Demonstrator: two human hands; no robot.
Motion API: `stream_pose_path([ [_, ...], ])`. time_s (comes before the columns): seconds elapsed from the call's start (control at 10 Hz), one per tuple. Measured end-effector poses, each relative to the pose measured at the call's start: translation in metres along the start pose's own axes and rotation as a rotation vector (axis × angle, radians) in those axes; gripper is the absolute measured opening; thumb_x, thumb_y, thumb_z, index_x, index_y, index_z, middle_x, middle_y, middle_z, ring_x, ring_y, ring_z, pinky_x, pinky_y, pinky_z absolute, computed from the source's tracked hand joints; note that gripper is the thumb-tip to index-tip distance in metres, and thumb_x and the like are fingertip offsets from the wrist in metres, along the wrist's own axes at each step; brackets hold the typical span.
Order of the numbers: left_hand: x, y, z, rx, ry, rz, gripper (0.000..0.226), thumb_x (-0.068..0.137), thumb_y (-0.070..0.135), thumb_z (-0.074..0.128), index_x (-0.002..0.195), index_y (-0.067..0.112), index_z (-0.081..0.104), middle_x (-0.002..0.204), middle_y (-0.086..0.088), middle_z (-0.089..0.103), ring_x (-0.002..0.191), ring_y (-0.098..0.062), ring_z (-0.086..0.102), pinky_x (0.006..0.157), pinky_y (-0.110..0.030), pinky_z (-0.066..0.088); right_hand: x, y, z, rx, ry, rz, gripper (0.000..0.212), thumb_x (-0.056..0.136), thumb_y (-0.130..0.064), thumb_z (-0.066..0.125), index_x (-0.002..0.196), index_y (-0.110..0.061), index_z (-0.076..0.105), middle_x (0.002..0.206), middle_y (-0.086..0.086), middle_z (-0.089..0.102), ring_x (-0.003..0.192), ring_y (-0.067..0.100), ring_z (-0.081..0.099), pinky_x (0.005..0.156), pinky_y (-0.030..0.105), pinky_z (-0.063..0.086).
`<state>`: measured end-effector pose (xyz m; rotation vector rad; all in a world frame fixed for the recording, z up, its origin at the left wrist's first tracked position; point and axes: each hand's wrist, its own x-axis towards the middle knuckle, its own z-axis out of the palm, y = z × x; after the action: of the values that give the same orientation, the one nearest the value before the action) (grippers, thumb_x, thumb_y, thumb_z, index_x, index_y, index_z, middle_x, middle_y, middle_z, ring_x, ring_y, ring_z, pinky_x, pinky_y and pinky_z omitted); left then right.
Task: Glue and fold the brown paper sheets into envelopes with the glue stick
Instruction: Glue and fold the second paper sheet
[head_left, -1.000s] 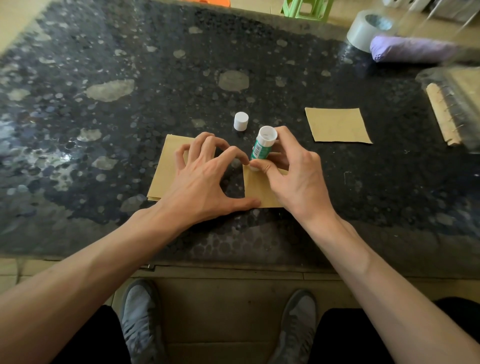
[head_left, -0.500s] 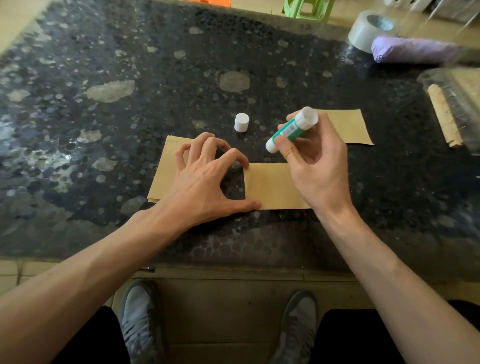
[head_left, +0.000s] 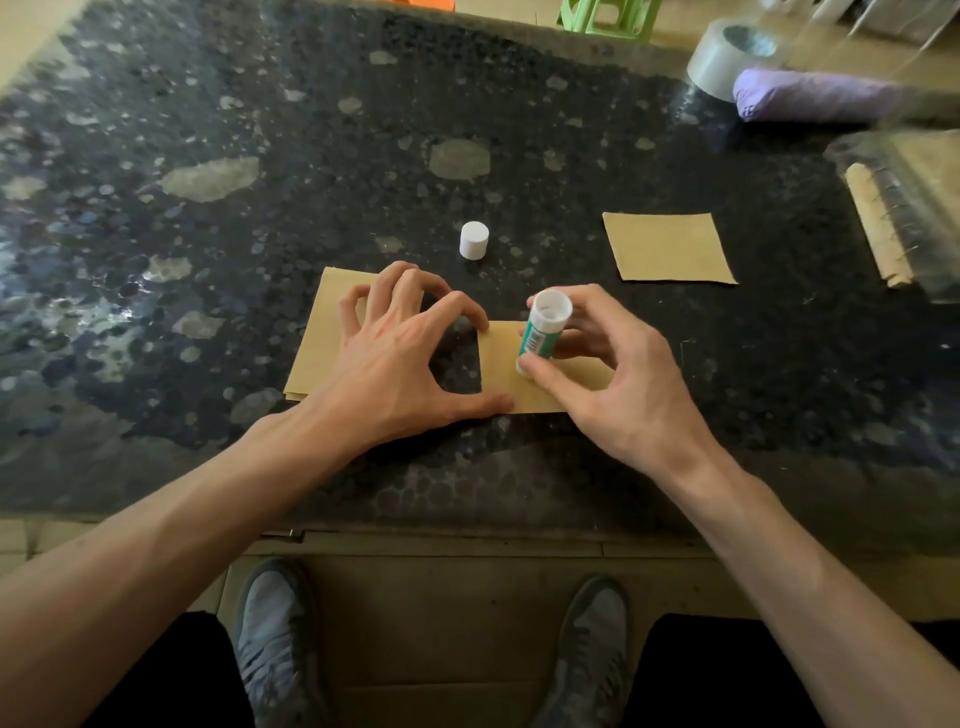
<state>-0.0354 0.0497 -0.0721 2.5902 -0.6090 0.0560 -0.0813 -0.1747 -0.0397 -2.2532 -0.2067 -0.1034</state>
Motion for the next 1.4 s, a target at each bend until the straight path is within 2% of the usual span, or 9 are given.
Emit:
stream_pose_path([
  [0.1, 0.001, 0.000, 0.001, 0.003, 0.000, -0.001, 0.076, 0.062, 0.095, 0.058, 0.120, 0.047, 0.054, 0.129, 0.010, 0.040, 0.143, -0.016, 0.024, 0.114, -0.045, 0.015, 0.001, 0.000, -0.003, -0.047, -0.009, -0.015, 0.032, 0.092, -0.032, 0.080, 0.117, -0.028, 0.061, 0.111, -0.019, 0.070, 0.111, -0.002, 0.065, 0.092, 0.020, 0.056],
  [0.3, 0.001, 0.000, -0.003, 0.013, -0.020, 0.003, 0.076, 0.063, 0.095, 0.055, 0.121, 0.046, 0.054, 0.129, 0.009, 0.040, 0.144, -0.017, 0.022, 0.117, -0.050, 0.014, 0.002, -0.004, 0.000, -0.076, 0.034, -0.014, 0.041, 0.087, -0.046, 0.082, 0.117, -0.028, 0.063, 0.104, -0.034, 0.059, 0.107, -0.012, 0.061, 0.086, 0.004, 0.048],
  [0.4, 0.002, 0.000, -0.004, 0.019, -0.040, -0.010, 0.078, 0.062, 0.098, 0.052, 0.122, 0.047, 0.054, 0.131, 0.009, 0.040, 0.148, -0.019, 0.019, 0.119, -0.052, 0.014, 0.001, -0.004, 0.002, -0.108, 0.045, -0.012, 0.041, 0.087, -0.046, 0.081, 0.120, -0.027, 0.064, 0.104, -0.034, 0.057, 0.100, -0.016, 0.061, 0.083, 0.001, 0.046],
  [0.5, 0.003, 0.002, -0.004, 0.038, -0.047, -0.017, 0.080, 0.061, 0.099, 0.053, 0.122, 0.047, 0.053, 0.132, 0.009, 0.040, 0.150, -0.021, 0.017, 0.119, -0.052, 0.012, 0.000, -0.003, 0.002, -0.131, 0.049, 0.002, 0.043, 0.088, -0.045, 0.079, 0.124, -0.025, 0.065, 0.110, -0.023, 0.063, 0.100, -0.007, 0.063, 0.085, 0.000, 0.045],
  [0.7, 0.006, 0.004, -0.006, 0.031, -0.076, -0.041, 0.079, 0.058, 0.095, 0.062, 0.122, 0.048, 0.053, 0.133, 0.010, 0.038, 0.149, -0.020, 0.015, 0.119, -0.051, 0.013, -0.001, -0.001, 0.002, -0.178, 0.046, 0.006, 0.042, 0.093, -0.034, 0.077, 0.129, -0.020, 0.061, 0.121, -0.004, 0.072, 0.113, 0.007, 0.066, 0.087, 0.003, 0.046],
  [0.9, 0.004, 0.003, -0.004, 0.031, -0.048, -0.032, 0.082, 0.057, 0.099, 0.056, 0.121, 0.047, 0.053, 0.130, 0.011, 0.038, 0.146, -0.018, 0.020, 0.117, -0.049, 0.015, 0.001, -0.001, 0.003, -0.172, 0.037, -0.010, 0.035, 0.095, -0.024, 0.075, 0.125, -0.017, 0.060, 0.118, -0.001, 0.074, 0.112, 0.011, 0.069, 0.093, 0.017, 0.055],
  [1.1, 0.004, 0.003, -0.003, 0.023, -0.045, -0.031, 0.083, 0.057, 0.099, 0.054, 0.121, 0.047, 0.054, 0.130, 0.011, 0.038, 0.145, -0.018, 0.021, 0.117, -0.049, 0.014, 0.004, -0.001, 0.003, -0.167, 0.058, -0.003, 0.033, 0.093, -0.025, 0.077, 0.121, -0.016, 0.061, 0.116, -0.002, 0.074, 0.109, 0.008, 0.068, 0.089, 0.007, 0.048],
  [1.3, 0.003, 0.003, -0.004, 0.014, -0.041, -0.027, 0.082, 0.057, 0.098, 0.054, 0.120, 0.046, 0.054, 0.129, 0.011, 0.037, 0.144, -0.016, 0.021, 0.117, -0.048, 0.014, 0.006, -0.001, 0.006, -0.177, 0.110, -0.009, 0.034, 0.092, -0.029, 0.080, 0.115, -0.015, 0.060, 0.113, -0.001, 0.075, 0.104, 0.008, 0.070, 0.087, 0.018, 0.055],
  [1.4, 0.003, 0.003, -0.003, 0.008, -0.039, -0.026, 0.083, 0.057, 0.099, 0.053, 0.120, 0.046, 0.054, 0.129, 0.011, 0.038, 0.143, -0.015, 0.021, 0.117, -0.047, 0.013, 0.007, -0.002, 0.007, -0.181, 0.126, -0.009, 0.036, 0.091, -0.031, 0.080, 0.116, -0.016, 0.061, 0.112, -0.002, 0.075, 0.103, 0.009, 0.071, 0.085, 0.018, 0.055],
])
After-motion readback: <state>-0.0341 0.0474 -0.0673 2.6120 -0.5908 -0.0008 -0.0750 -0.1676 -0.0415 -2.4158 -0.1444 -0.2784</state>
